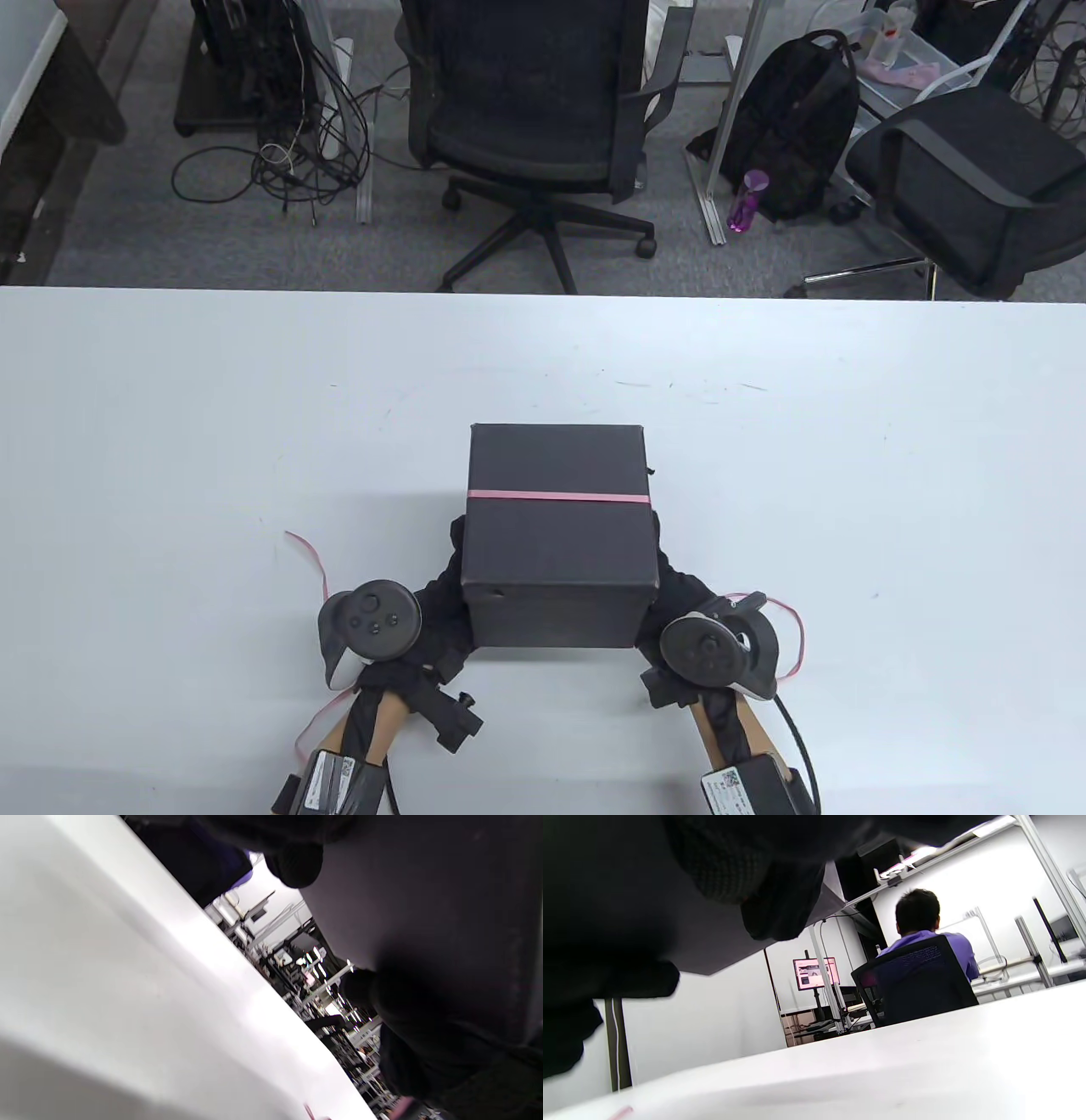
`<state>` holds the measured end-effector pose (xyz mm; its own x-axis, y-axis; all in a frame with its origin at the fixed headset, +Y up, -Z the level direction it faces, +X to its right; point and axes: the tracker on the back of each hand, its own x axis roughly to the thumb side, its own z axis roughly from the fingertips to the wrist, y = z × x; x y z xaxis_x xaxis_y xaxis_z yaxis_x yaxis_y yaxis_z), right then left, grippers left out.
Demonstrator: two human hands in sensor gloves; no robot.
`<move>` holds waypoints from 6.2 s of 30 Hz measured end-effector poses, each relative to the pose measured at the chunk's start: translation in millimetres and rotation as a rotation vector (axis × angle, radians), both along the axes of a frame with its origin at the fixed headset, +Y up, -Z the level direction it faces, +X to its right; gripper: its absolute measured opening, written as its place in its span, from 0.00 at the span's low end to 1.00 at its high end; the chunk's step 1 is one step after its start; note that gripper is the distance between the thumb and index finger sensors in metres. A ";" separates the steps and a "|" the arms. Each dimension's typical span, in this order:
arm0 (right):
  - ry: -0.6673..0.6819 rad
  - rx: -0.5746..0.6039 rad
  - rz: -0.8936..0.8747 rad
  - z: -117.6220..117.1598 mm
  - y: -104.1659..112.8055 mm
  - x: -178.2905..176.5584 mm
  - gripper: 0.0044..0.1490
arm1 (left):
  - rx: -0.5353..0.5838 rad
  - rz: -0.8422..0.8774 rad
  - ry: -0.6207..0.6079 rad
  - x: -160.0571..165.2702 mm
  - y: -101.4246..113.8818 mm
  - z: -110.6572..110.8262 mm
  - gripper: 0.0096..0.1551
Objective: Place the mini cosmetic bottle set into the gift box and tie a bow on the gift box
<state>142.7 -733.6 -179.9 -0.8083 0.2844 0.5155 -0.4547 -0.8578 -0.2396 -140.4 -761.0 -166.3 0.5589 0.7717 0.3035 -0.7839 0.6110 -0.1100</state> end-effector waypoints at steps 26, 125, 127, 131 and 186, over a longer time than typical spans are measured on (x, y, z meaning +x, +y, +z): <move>0.029 0.143 -0.063 4.8 20.1 14.1 0.41 | 0.432 -0.460 0.131 -4.5 44.3 18.1 0.29; 0.321 -0.228 -0.918 -9.5 202.8 9.4 0.34 | 0.038 0.711 -0.063 -42.7 195.2 -19.1 0.23; 0.306 -0.240 -0.883 -10.6 198.5 7.9 0.34 | 0.066 0.720 -0.076 -39.9 200.4 -16.9 0.23; 0.283 -0.235 -0.888 -12.9 187.6 6.5 0.33 | 0.094 0.715 -0.077 -36.9 207.6 -15.4 0.23; 0.139 -0.229 -0.253 32.9 87.8 -58.1 0.36 | -0.179 0.613 -0.144 11.1 68.3 16.7 0.39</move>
